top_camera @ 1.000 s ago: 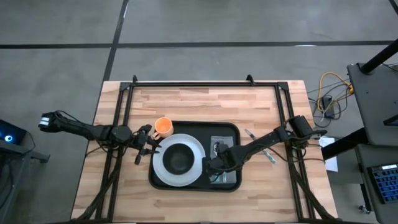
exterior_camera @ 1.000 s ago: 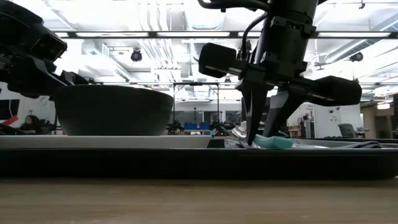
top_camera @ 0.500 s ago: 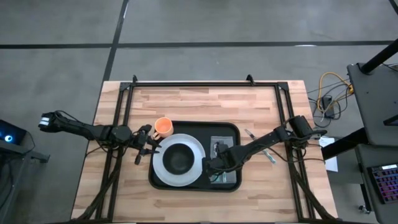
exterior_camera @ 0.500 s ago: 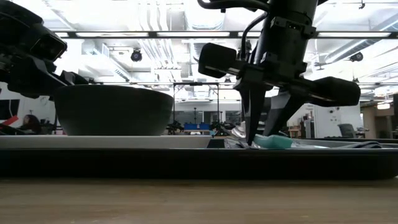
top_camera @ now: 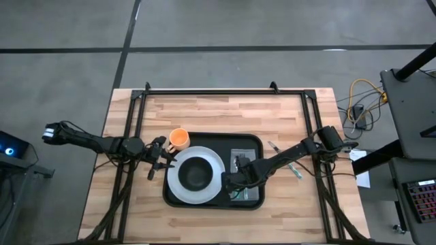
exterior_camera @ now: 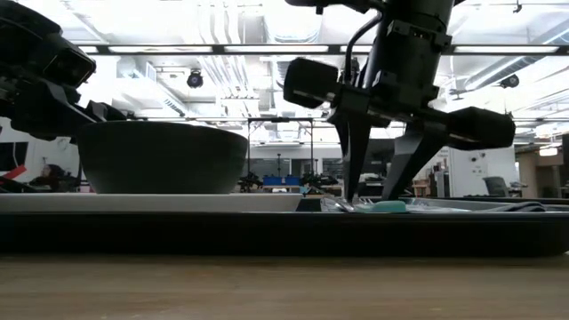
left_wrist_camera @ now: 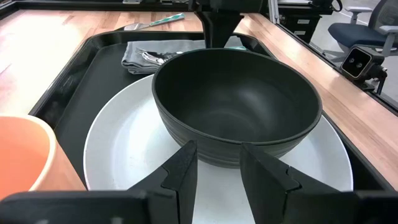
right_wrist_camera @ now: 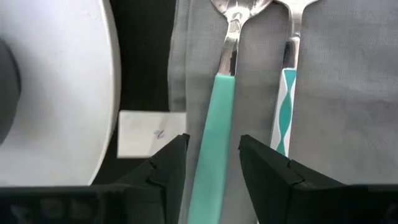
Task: Set up tray
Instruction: Put the blue patterned knife on top of the gray napkin to the right of the blue patterned fork
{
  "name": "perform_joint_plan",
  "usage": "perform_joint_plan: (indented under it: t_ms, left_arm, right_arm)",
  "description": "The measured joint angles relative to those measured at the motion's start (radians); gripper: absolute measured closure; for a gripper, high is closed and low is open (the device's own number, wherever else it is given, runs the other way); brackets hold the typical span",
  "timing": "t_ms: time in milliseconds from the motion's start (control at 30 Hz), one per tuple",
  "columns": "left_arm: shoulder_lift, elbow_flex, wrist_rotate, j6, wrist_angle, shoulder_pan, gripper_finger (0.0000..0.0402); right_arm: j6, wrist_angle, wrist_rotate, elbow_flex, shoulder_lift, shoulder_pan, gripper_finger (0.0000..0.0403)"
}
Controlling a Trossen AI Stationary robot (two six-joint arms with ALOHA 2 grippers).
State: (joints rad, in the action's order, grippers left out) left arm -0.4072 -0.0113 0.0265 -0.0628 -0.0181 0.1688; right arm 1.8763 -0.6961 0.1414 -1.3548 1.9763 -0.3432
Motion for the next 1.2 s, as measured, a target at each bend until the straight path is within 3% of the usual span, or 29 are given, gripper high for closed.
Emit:
perform_joint_plan:
  t_ms: [333, 667, 1200]
  left_arm:
    - [0.0, 0.0, 0.0, 0.0, 0.0, 0.0, 0.03]
    - [0.0, 0.0, 0.0, 0.0, 0.0, 0.0, 0.03]
    - [0.0, 0.0, 0.0, 0.0, 0.0, 0.0, 0.03]
  right_arm:
    - [-0.036, -0.062, -0.011, -0.012, -0.044, 0.0, 0.0276]
    - [-0.089, -0.3, -0.1, 0.003, -0.155, 0.014, 0.0267]
    - [-0.184, -0.263, -0.096, 0.406, -0.509, 0.017, 0.0253]
